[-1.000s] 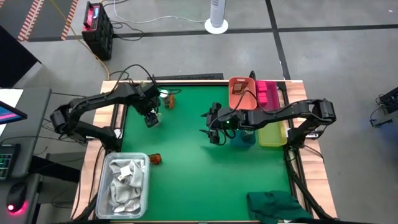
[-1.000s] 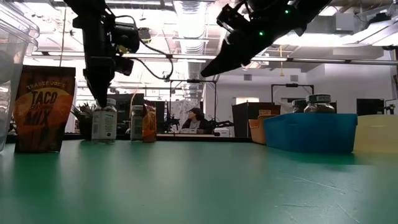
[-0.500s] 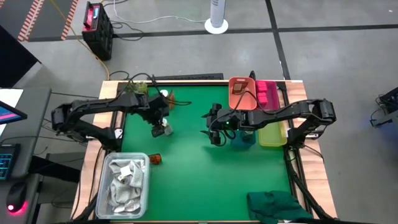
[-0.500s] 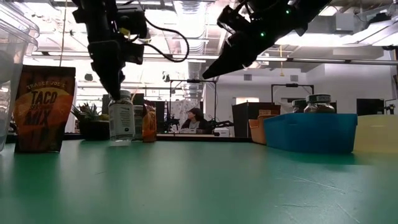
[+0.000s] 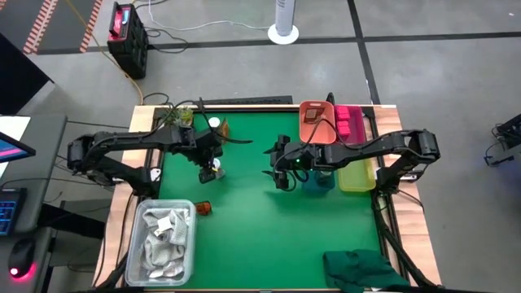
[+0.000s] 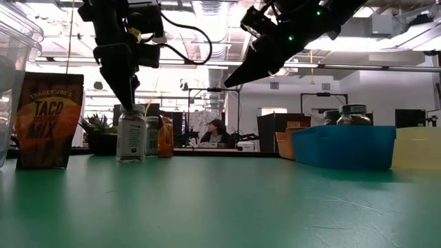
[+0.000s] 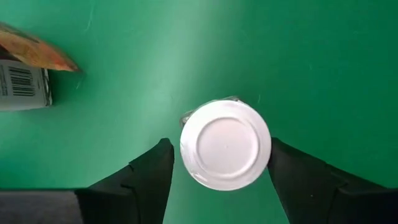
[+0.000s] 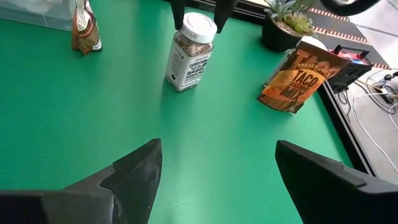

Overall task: Sort spices by type
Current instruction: Put the left white seasoning bottle into the yellow bin

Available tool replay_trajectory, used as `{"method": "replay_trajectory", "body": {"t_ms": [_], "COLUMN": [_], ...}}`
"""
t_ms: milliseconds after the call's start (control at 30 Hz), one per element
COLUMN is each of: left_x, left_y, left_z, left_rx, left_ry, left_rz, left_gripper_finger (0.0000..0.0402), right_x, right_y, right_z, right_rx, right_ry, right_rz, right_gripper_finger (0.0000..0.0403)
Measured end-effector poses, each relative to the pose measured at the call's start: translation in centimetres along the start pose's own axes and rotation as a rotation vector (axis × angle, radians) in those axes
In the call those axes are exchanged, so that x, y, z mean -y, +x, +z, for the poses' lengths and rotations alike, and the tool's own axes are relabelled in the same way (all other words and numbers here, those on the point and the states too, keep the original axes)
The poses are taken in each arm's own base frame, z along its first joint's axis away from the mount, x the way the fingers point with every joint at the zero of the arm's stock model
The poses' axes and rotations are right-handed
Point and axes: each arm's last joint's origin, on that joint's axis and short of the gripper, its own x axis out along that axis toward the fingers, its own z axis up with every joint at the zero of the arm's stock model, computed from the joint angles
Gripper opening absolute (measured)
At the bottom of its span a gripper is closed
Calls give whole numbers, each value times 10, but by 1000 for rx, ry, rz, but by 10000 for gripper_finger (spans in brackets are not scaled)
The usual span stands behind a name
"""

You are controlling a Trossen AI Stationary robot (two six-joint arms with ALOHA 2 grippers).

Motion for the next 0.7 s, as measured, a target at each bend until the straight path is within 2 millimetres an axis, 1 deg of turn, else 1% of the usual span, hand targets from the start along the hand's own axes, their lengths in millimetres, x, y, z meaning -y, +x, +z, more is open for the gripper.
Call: {"method": "replay_trajectory", "body": {"t_ms": [167,333,433,533,667,700], "left_x": [0,-3,-1,7,25,27], "left_y": [-4,-29,-45,-56,-60,-61], "left_z": [4,20,23,17,-6,-12], "left_rx": [15,99,171,260,451,511], "left_ry": [4,47,62,77,92,80], "left_rz": [5,84,142,174,221,226], "left_gripper_finger": [260,263,263,263,263,263], "right_x": [0,0,-1,-4,-8,-7], "right_y": [0,0,2,10,30,37], "right_z": [0,2,5,5,2,5], "right_rx": [0,19,53,89,151,169], "right_ry": [0,6,10,13,17,20], "right_rz": [0,-4,-7,2,10,20], "right_gripper_finger": [336,336,336,336,336,336]}}
